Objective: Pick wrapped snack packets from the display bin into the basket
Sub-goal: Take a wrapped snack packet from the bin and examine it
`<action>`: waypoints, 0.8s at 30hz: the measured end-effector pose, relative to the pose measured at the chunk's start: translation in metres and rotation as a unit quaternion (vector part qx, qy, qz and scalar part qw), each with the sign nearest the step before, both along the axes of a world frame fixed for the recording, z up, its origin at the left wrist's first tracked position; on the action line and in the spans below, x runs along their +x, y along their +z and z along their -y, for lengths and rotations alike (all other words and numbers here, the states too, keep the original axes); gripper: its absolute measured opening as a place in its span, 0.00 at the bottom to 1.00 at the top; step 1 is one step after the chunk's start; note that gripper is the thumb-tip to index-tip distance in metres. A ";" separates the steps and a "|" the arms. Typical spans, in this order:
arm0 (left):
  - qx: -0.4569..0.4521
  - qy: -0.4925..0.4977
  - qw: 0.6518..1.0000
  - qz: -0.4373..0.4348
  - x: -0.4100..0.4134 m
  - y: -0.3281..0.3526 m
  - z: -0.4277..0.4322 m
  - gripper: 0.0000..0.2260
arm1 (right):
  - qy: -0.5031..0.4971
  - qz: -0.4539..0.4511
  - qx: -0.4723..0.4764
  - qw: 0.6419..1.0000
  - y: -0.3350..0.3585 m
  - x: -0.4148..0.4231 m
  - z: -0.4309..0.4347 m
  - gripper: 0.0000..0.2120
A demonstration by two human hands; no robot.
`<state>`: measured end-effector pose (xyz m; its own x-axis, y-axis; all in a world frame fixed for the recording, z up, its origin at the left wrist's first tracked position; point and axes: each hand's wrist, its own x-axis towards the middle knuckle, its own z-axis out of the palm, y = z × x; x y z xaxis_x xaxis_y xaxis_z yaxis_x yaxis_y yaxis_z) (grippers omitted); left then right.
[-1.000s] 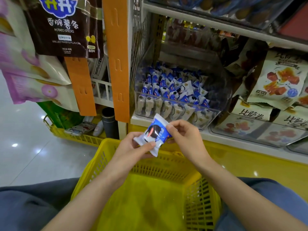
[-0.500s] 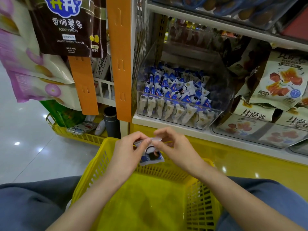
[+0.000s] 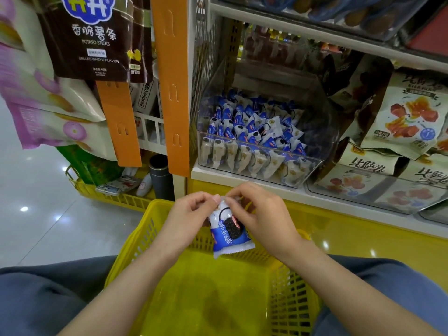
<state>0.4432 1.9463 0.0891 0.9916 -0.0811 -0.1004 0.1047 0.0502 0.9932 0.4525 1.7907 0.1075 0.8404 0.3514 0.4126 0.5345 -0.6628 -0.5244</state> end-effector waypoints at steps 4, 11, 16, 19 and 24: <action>0.059 0.067 0.995 -0.036 0.003 -0.004 -0.001 0.04 | -0.079 -0.102 0.175 0.976 -0.001 0.007 0.000 0.05; -0.103 0.068 0.976 -0.178 0.008 -0.004 -0.005 0.16 | 0.020 -0.013 0.149 0.989 -0.003 0.000 0.000 0.03; -0.098 -0.020 0.955 -0.280 0.003 0.001 -0.007 0.20 | 0.039 0.038 0.142 0.988 -0.006 -0.001 -0.001 0.05; -0.174 -0.007 0.951 -0.257 0.003 0.004 -0.006 0.14 | 0.053 0.059 0.123 0.989 -0.005 0.001 0.002 0.04; -0.223 0.104 0.960 -0.136 0.011 0.006 -0.017 0.10 | 0.070 0.016 0.020 0.997 -0.008 -0.002 0.002 0.06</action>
<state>0.4543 1.9634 0.0948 0.9331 0.0216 -0.3589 0.2980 0.5120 0.8056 0.4504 1.7890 0.0991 0.7706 0.4472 0.4540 0.6371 -0.5585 -0.5312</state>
